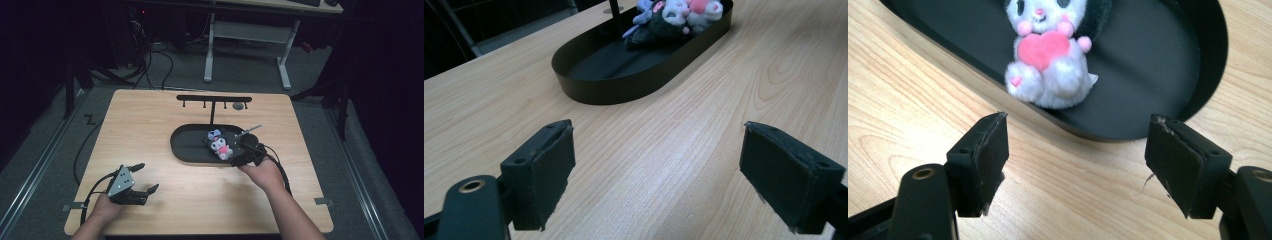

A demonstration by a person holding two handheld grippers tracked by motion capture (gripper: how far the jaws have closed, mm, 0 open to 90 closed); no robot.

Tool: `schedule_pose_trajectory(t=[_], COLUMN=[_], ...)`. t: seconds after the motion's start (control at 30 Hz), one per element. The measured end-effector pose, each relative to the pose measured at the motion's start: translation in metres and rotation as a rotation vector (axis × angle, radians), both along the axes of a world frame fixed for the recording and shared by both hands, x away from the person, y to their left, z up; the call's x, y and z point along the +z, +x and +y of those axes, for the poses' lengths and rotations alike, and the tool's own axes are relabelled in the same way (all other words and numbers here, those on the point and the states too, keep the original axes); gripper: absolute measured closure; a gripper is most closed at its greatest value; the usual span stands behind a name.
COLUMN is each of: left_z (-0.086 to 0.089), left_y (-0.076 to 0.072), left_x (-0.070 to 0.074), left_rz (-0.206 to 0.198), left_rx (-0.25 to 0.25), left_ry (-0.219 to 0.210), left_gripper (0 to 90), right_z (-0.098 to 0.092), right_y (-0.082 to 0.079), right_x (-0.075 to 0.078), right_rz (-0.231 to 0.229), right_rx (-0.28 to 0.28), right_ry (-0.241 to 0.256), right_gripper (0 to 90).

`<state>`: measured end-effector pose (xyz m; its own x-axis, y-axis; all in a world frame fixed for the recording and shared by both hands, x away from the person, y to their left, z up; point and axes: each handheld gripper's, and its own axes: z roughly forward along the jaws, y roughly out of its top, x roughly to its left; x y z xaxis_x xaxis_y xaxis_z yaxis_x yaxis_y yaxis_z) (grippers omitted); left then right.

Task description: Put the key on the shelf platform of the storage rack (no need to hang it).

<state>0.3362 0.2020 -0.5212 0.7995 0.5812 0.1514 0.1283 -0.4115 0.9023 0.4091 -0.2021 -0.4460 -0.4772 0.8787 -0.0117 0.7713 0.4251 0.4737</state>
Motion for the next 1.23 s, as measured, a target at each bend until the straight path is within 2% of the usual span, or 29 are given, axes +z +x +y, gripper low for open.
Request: schedule_pose_trajectory(t=[0.03,0.07,0.13,0.17,0.23,0.3,0.33,0.43,0.47,0.5,0.57,0.67,0.7,0.73,0.8,0.93,1.03,1.23], left_z=[0.000,0.000,0.000,0.000,0.000,-0.001,0.000,0.000,0.000,0.000,-0.001,-0.001,-0.001,-0.001,-0.001,-0.001,-0.001,-0.001], left_y=[0.000,0.000,0.000,0.000,-0.001,-0.001,-0.001,-0.001,-0.001,-0.001,-0.001,-0.001,-0.001,-0.001,0.000,0.000,0.000,0.000], left_x=[0.000,0.000,0.000,0.000,0.000,0.000,0.000,0.000,0.000,0.000,0.000,0.000,0.000,0.000,0.000,0.000,0.000,0.000], left_rz=[0.001,0.001,0.001,-0.001,-0.006,-0.007,-0.006,-0.003,-0.003,-0.003,-0.003,-0.006,-0.006,-0.006,-0.003,-0.002,-0.002,-0.001], left_rx=[0.001,0.001,0.003,0.003,0.002,0.005,0.006,0.010,0.011,0.011,0.010,0.009,0.008,0.008,0.004,0.006,0.005,0.002], left_ry=[0.000,0.000,0.001,0.004,0.009,0.010,0.010,0.005,0.006,0.007,0.009,0.012,0.011,0.011,0.010,0.010,0.011,0.007], left_gripper=[15.4,15.4,15.4,15.4,15.4,15.4,15.4,15.4,15.4,15.4,15.4,15.4,15.4,15.4,15.4,15.4,15.4,15.4], right_z=[-0.005,-0.005,-0.010,-0.016,-0.018,-0.024,-0.030,-0.036,-0.041,-0.041,-0.047,-0.050,-0.052,-0.053,-0.057,-0.063,-0.071,-0.072], right_y=[-0.008,-0.008,-0.017,-0.028,-0.031,-0.042,-0.053,-0.062,-0.073,-0.073,-0.087,-0.096,-0.107,-0.111,-0.123,-0.129,-0.128,-0.127], right_x=[-0.003,-0.003,-0.007,-0.013,-0.015,-0.020,-0.024,-0.030,-0.037,-0.037,-0.048,-0.055,-0.061,-0.063,-0.067,-0.067,-0.067,-0.070], right_rz=[-0.027,-0.027,-0.064,-0.102,-0.117,-0.165,-0.193,-0.208,-0.238,-0.238,-0.261,-0.281,-0.311,-0.328,-0.376,-0.379,-0.387,-0.386], right_rx=[-0.008,-0.008,-0.016,-0.029,-0.034,-0.052,-0.058,-0.068,-0.080,-0.080,-0.088,-0.087,-0.094,-0.094,-0.116,-0.108,-0.148,-0.155], right_ry=[0.024,0.024,0.044,0.067,0.075,0.091,0.108,0.139,0.144,0.144,0.157,0.163,0.174,0.177,0.214,0.217,0.236,0.229], right_gripper=[24.5,24.5,24.2,23.0,22.0,21.3,21.4,21.2,20.9,20.9,20.6,19.8,18.9,18.6,18.8,18.6,18.6,18.0])
